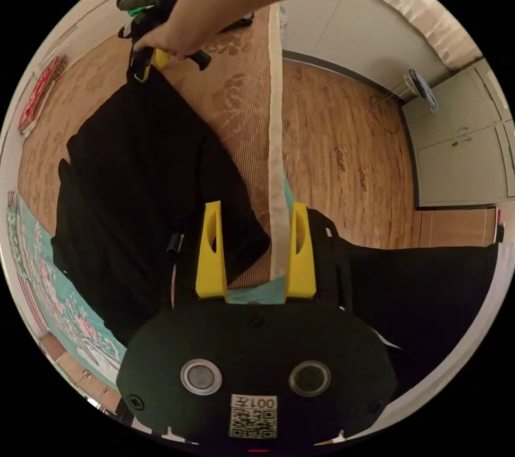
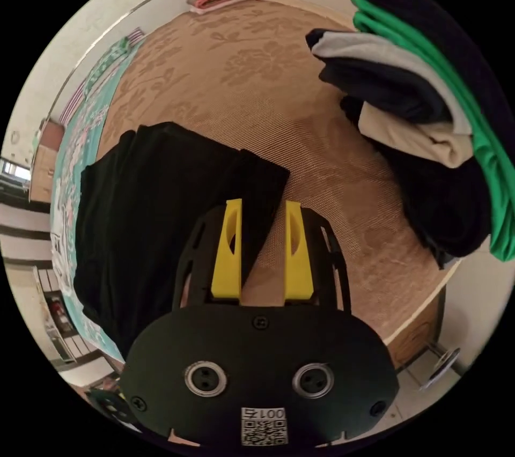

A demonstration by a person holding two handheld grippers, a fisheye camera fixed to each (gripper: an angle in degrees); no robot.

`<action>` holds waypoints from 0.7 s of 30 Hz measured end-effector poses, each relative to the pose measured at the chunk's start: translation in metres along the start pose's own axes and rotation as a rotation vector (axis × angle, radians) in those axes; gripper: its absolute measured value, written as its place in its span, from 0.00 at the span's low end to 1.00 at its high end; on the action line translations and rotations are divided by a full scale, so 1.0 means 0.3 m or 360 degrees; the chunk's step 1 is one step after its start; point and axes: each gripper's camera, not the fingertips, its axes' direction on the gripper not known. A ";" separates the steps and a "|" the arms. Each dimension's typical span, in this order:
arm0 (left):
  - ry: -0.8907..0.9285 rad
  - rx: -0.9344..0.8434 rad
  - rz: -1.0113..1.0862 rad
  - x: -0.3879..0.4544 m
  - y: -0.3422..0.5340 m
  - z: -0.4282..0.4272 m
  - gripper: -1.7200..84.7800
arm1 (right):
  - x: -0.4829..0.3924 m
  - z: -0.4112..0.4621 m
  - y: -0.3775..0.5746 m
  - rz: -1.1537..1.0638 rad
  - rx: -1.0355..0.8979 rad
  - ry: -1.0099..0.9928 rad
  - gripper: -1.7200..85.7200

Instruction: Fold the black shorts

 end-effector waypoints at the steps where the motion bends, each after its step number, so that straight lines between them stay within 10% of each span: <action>1: -0.0014 -0.0074 0.0005 -0.009 0.005 0.045 0.15 | 0.004 0.013 -0.006 0.0024 -0.0011 0.0008 0.12; 15: 0.0694 0.0361 -0.0378 -0.373 0.302 -0.029 0.03 | 0.053 -0.239 0.110 -0.0199 0.0047 0.0487 0.03; 21: 0.0937 0.0713 -0.0889 -0.644 0.634 -0.083 0.03 | -0.298 -0.467 -0.012 -0.0551 0.0356 0.0105 0.03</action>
